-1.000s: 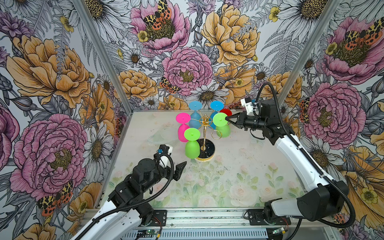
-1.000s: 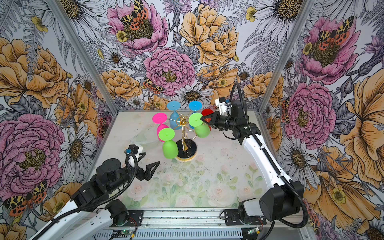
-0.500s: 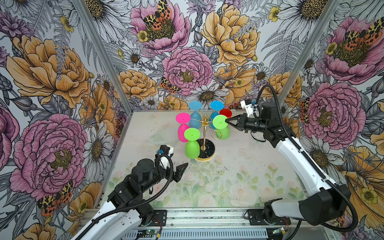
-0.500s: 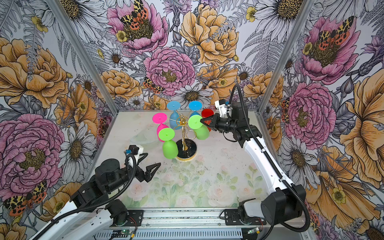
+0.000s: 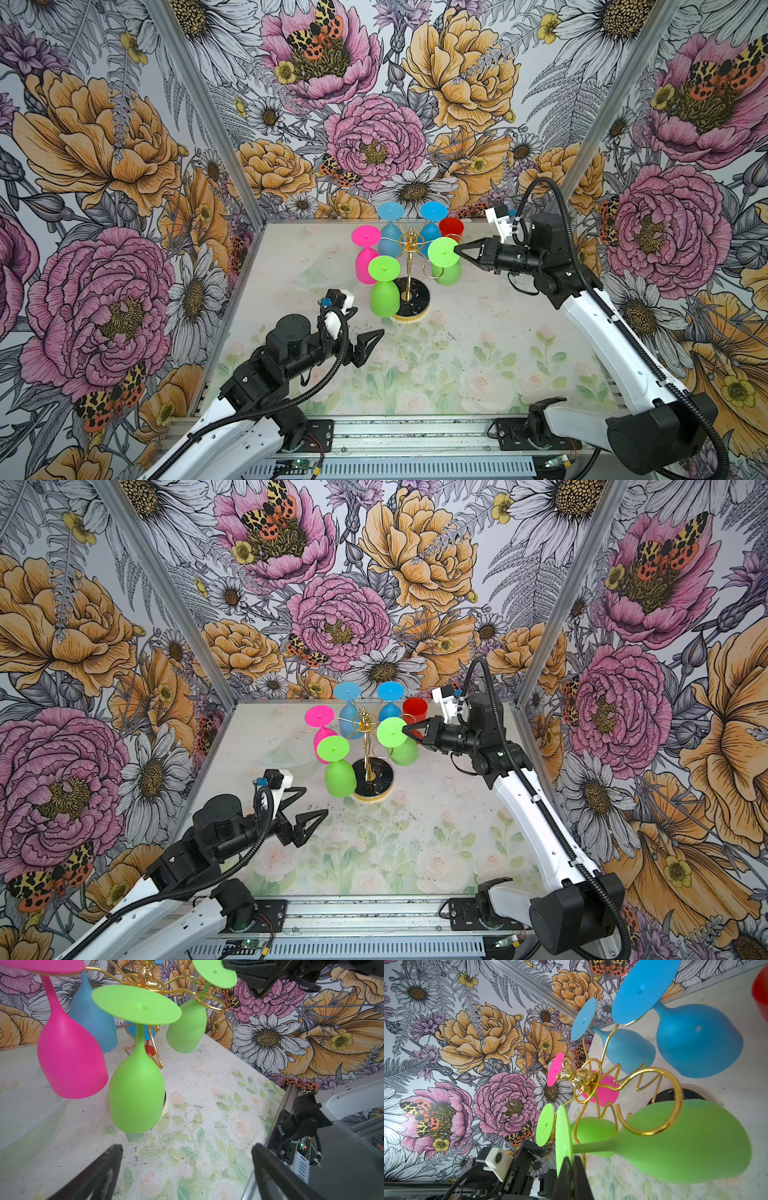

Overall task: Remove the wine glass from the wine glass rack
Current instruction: 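Pull the green glass off the rack toward the robot with the right gripper, then reach the left gripper to the green glass's foot and close on it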

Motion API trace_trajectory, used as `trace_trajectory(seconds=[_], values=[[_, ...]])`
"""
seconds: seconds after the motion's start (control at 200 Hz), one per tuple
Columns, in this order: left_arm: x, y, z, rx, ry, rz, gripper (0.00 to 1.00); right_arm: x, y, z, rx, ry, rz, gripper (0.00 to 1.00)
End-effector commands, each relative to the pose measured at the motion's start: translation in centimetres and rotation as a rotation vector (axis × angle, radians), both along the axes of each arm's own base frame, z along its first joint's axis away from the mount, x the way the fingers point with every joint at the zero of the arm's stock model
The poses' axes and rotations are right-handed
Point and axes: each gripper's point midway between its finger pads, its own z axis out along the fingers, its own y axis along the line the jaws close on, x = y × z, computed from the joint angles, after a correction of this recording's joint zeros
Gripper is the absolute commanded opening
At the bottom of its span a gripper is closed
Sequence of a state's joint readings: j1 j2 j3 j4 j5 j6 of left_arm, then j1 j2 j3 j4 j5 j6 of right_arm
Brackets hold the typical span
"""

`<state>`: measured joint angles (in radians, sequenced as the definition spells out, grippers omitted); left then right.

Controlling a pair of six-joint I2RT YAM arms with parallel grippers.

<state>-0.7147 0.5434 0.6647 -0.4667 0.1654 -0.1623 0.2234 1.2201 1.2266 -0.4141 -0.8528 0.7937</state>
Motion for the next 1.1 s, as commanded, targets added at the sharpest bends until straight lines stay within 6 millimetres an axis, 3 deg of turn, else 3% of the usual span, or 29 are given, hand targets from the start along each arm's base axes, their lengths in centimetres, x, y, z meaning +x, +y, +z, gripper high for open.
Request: trace_trajectory(seconds=[0.0, 0.335, 0.51, 0.746, 1.091], values=[[0.1, -0.5, 2.7, -0.064, -0.014, -0.016, 0.99, -1.4, 0.1, 1.0, 0.01, -0.054, 0.031, 0.0], [0.2, -2.7, 4.7, -0.126, 0.016, -0.098, 0.97, -3.8, -0.4, 0.7, -0.022, -0.073, 0.052, 0.0], [0.0, -3.6, 5.3, -0.157, 0.059, -0.136, 0.95, -5.2, -0.5, -0.9, -0.061, -0.054, 0.083, 0.0], [-0.4, -4.8, 6.6, -0.258, 0.1, -0.192, 0.92, -7.4, 0.3, -2.2, -0.118, -0.035, 0.146, 0.0], [-0.6, -6.8, 6.6, -0.322, 0.179, -0.285, 0.76, -10.3, 2.7, -2.5, -0.142, -0.079, 0.299, 0.0]])
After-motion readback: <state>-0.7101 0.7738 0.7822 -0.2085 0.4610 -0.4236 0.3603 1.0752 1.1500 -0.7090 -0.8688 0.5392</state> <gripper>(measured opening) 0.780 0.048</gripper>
